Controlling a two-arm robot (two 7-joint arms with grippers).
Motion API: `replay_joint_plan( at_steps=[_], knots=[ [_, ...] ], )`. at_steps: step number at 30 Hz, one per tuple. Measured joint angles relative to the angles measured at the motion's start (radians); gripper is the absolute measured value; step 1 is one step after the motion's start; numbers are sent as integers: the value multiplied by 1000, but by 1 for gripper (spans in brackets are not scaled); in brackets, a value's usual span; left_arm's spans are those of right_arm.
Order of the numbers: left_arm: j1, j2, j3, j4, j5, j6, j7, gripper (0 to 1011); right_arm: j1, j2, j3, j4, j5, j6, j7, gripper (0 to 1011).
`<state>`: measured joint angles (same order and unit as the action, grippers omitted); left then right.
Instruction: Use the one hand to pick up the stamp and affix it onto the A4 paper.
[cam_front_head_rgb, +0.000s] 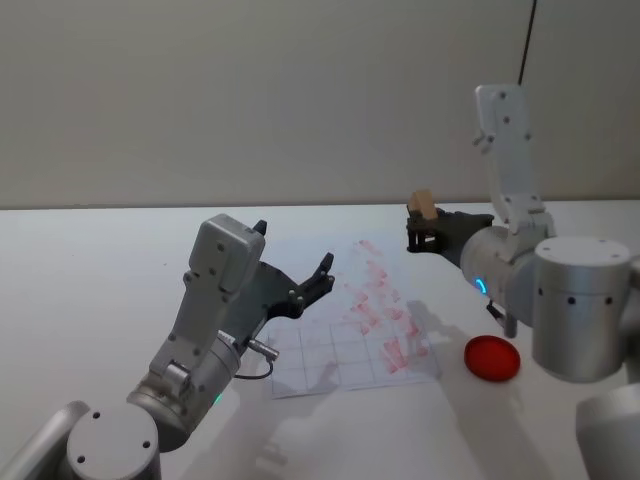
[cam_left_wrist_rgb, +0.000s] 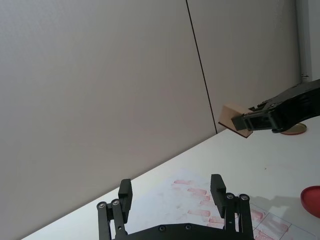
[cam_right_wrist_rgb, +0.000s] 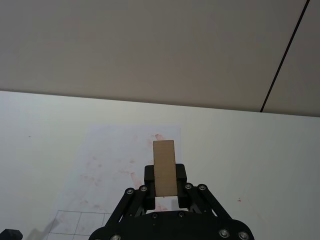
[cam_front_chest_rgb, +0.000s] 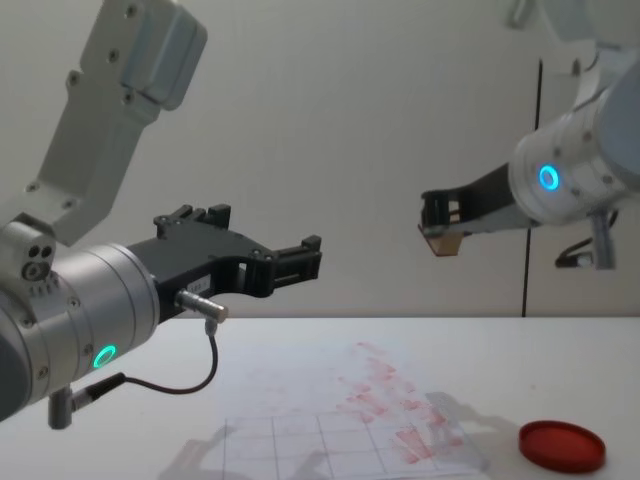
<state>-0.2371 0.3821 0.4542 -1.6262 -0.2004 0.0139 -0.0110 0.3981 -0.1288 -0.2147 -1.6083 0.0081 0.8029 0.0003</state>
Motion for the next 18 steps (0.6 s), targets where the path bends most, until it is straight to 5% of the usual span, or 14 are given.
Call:
replay_joint_plan(
  at_steps=[18],
  knots=[
    [0, 0, 0, 0, 0, 0, 0, 993, -112, 23, 33, -108, 41, 50, -53, 216]
  ],
)
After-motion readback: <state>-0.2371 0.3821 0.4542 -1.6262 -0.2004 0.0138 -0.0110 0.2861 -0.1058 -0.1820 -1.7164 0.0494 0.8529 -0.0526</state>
